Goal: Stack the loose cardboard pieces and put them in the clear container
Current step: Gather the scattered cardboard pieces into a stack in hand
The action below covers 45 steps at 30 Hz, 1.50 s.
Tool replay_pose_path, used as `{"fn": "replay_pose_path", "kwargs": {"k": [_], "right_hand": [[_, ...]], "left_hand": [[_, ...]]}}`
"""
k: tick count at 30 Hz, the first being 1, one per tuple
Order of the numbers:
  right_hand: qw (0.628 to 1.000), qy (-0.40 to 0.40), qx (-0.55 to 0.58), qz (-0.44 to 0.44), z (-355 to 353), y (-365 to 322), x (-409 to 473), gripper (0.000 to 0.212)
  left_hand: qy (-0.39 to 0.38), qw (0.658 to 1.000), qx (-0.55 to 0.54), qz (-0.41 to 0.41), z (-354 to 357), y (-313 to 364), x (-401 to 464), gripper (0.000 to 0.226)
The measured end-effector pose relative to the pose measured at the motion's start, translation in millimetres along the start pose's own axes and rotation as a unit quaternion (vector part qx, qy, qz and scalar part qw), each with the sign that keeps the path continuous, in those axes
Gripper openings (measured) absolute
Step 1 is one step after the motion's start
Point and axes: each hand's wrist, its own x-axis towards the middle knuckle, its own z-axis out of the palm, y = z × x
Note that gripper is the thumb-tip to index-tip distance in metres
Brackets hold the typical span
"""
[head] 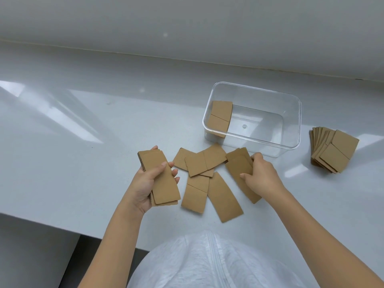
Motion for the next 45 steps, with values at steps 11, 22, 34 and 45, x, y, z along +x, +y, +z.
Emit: {"fn": "replay_pose_path", "kwargs": {"k": [11, 22, 34, 45], "right_hand": [[0.971, 0.029, 0.226, -0.074, -42, -9, -28, 0.011], [0.863, -0.119, 0.477, -0.116, -25, -80, -62, 0.025], [0.925, 0.165, 0.237, -0.246, -31, -90, -80, 0.013], [0.939, -0.096, 0.038, -0.327, -20, -108, -78, 0.021]], "left_hand": [[-0.039, 0.999, 0.032, 0.003, 13, 1, -4, 0.057], [-0.182, 0.982, -0.005, 0.043, 34, -6, -17, 0.1], [-0.168, 0.98, -0.049, 0.098, 39, -14, -24, 0.09], [-0.141, 0.966, 0.17, 0.136, 47, -23, -14, 0.101]]}}
